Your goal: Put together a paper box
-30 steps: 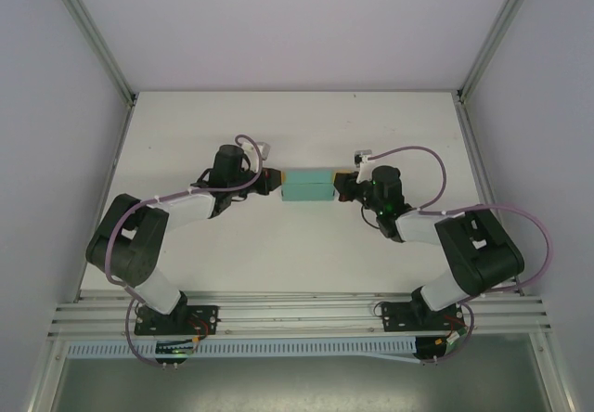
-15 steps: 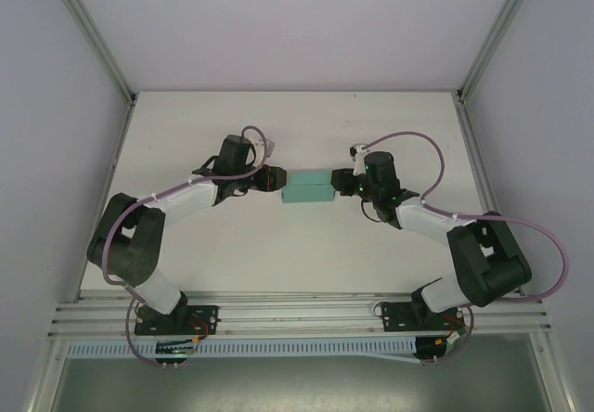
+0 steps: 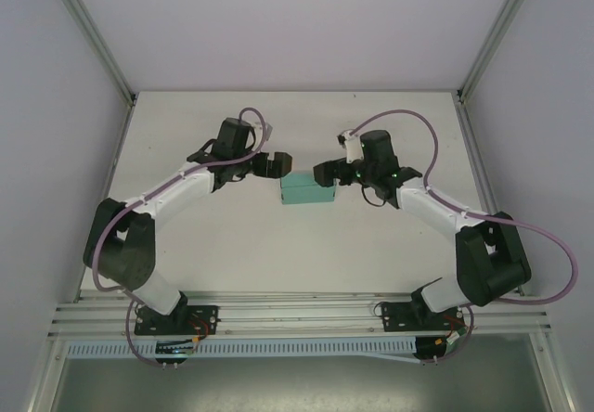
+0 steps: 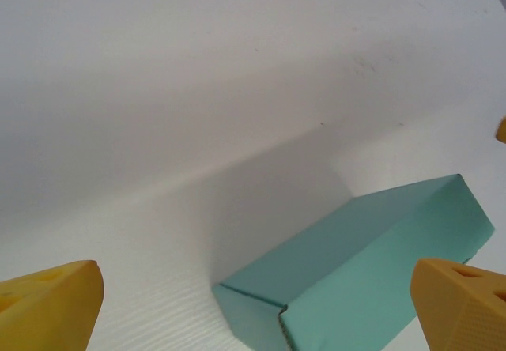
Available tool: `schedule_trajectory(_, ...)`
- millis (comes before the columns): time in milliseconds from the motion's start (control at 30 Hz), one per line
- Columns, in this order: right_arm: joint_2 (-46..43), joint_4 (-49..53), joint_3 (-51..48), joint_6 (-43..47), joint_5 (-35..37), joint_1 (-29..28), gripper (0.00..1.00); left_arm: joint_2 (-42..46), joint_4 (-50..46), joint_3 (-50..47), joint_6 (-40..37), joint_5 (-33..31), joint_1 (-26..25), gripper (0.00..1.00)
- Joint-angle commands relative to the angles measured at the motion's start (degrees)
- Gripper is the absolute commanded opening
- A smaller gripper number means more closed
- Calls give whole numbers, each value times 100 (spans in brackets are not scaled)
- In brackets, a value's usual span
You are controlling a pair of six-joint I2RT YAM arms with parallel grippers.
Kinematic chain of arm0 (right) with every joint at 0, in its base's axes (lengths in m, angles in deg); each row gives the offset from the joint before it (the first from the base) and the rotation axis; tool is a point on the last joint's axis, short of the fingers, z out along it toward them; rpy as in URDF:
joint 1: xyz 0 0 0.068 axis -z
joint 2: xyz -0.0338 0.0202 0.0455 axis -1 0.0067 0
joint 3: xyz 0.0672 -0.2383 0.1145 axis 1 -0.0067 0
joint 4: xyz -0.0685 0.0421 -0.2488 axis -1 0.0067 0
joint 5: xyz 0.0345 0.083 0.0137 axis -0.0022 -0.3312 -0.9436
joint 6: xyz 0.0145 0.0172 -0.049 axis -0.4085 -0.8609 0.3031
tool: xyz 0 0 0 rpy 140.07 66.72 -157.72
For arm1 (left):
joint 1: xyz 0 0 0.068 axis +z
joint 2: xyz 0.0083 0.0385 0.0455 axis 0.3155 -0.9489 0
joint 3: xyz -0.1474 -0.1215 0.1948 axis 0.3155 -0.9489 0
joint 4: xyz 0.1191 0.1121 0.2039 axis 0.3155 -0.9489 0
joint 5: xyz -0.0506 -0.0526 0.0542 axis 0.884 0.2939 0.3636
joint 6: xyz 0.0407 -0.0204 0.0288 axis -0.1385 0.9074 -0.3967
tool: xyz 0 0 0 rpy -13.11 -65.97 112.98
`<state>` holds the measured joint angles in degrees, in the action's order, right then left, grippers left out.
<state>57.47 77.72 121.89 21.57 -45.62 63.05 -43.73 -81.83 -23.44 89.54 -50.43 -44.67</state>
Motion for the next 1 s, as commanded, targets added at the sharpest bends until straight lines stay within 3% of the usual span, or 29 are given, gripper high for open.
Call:
schedule_trajectory(0,200,1195,608,2335,-1135,-53,99,357,-281,-51,-5,-594,248,98)
schedule_trajectory(200,1421,3914,2613,4939,-678,-385,99,680,-433,-489,36,-1268,610,98)
schedule_trajectory(300,1982,4431,3083,5965,-467,-533,99,853,-392,-721,47,-1448,734,99)
schedule_trajectory(567,3000,4392,3959,6104,864,-757,99,930,-459,-980,-44,-1633,826,99)
schedule_trajectory(733,3468,4676,4190,6234,1331,-887,98,850,-459,-1024,-48,-1674,822,99)
schedule_trajectory(967,3662,4520,4147,6155,1719,-1007,74,899,-486,-1054,-94,-1715,830,99)
